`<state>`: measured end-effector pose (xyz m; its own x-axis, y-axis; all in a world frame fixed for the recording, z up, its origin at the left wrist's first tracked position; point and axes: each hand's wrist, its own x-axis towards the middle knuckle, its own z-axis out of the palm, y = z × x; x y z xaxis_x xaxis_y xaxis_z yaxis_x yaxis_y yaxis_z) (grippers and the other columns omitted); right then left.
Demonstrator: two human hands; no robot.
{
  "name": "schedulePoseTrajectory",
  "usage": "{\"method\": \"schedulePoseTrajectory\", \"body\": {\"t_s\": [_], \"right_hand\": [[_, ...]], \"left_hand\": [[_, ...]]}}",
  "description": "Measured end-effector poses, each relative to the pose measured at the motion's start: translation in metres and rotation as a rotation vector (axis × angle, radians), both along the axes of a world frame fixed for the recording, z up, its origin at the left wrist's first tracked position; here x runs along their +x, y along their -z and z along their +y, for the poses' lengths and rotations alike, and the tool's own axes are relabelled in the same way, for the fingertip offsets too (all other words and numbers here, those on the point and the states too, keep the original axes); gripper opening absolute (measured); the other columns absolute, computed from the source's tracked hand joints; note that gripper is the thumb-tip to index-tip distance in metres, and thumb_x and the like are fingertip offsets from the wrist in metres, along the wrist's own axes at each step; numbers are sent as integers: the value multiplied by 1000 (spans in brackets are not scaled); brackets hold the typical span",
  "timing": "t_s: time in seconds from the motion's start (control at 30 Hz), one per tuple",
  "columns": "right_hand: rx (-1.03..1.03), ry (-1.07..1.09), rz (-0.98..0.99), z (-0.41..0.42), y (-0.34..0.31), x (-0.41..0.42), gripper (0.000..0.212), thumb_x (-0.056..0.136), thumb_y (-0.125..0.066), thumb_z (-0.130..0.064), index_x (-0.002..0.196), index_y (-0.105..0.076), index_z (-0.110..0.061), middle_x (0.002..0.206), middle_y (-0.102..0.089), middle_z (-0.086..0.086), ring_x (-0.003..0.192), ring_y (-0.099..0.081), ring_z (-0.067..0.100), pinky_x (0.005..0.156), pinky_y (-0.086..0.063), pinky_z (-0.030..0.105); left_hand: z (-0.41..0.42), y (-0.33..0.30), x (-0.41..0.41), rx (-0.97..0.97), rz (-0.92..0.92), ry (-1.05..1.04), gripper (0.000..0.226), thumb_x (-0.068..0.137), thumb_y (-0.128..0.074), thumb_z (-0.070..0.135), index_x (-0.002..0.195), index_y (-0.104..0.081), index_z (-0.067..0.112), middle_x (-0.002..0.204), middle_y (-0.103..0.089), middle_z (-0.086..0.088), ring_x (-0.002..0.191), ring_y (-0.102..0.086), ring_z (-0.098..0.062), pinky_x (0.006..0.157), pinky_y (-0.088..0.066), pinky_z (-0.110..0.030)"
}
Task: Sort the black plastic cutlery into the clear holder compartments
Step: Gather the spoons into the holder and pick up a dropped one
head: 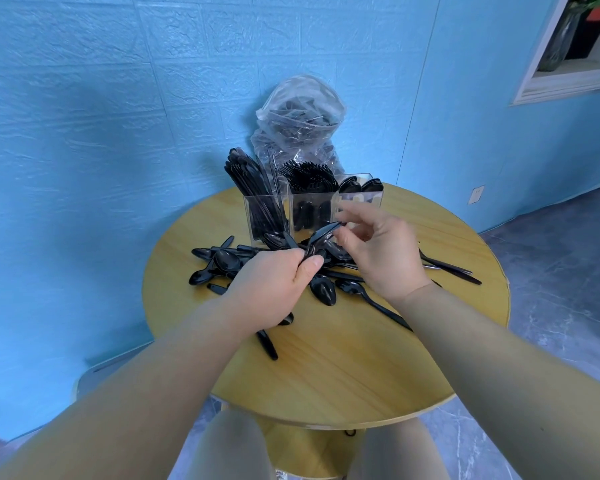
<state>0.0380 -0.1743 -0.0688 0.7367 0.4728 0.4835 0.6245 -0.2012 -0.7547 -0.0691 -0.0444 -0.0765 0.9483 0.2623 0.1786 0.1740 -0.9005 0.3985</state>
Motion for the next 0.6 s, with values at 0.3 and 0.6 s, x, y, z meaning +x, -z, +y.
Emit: {"method": "schedulePoseTrajectory", "body": {"t_s": [0.3,0.6], "right_hand": [[-79,56,-185,-2,6,3,26,93,-59,-17,118,-67,-13,96,-70,4,86,-63,16,83,-52,29],[-120,-47,-1,-4,3,-1,36,99,-44,-11,133,-54,-17,104,-65,-4,85,-65,5,86,-50,16]], "left_hand": [[3,0,4,350,-145,-133,29,100,-32,42,91,-50,21,72,-51,7,65,-51,-15,57,-40,-31],[2,11,2,248,-173,-5,26,101,-28,30,90,-45,15,74,-47,4,65,-48,-18,59,-38,-36]]}}
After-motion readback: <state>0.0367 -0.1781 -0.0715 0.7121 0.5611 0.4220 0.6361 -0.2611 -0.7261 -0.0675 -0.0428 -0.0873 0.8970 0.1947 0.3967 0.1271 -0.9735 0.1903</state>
